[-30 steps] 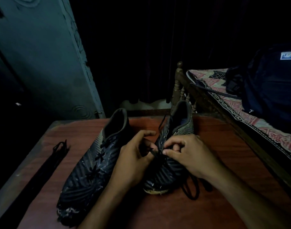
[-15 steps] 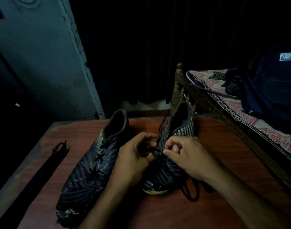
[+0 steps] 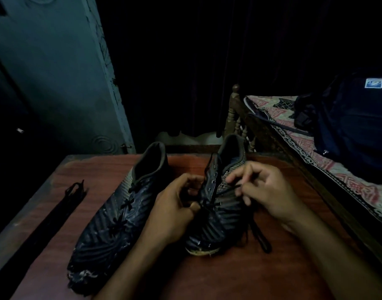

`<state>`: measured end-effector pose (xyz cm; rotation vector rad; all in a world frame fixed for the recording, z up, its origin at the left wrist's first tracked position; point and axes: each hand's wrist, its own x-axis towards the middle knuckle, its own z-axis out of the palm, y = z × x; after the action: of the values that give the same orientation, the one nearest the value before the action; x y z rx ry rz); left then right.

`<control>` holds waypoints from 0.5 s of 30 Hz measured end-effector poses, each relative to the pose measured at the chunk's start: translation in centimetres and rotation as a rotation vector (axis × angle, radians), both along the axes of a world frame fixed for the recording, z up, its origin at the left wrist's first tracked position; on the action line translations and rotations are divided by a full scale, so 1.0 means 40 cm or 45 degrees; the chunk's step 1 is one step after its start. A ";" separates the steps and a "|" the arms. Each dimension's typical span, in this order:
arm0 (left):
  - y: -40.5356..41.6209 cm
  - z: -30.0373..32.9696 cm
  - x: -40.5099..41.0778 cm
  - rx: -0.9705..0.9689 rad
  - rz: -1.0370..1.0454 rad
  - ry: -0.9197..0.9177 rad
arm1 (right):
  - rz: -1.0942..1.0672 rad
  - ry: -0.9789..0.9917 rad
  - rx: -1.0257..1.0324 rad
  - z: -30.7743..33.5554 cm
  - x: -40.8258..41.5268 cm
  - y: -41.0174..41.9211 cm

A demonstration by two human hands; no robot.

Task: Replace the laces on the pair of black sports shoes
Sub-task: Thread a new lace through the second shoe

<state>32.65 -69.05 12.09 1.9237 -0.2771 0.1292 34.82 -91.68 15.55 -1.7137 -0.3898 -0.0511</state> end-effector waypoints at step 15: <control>-0.006 0.015 -0.023 0.002 0.003 0.066 | -0.476 -0.227 -0.327 -0.057 -0.021 -0.040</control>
<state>31.72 -69.27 12.68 1.9258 -0.2406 0.0803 33.99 -93.27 13.25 -2.0257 -0.2075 -0.4446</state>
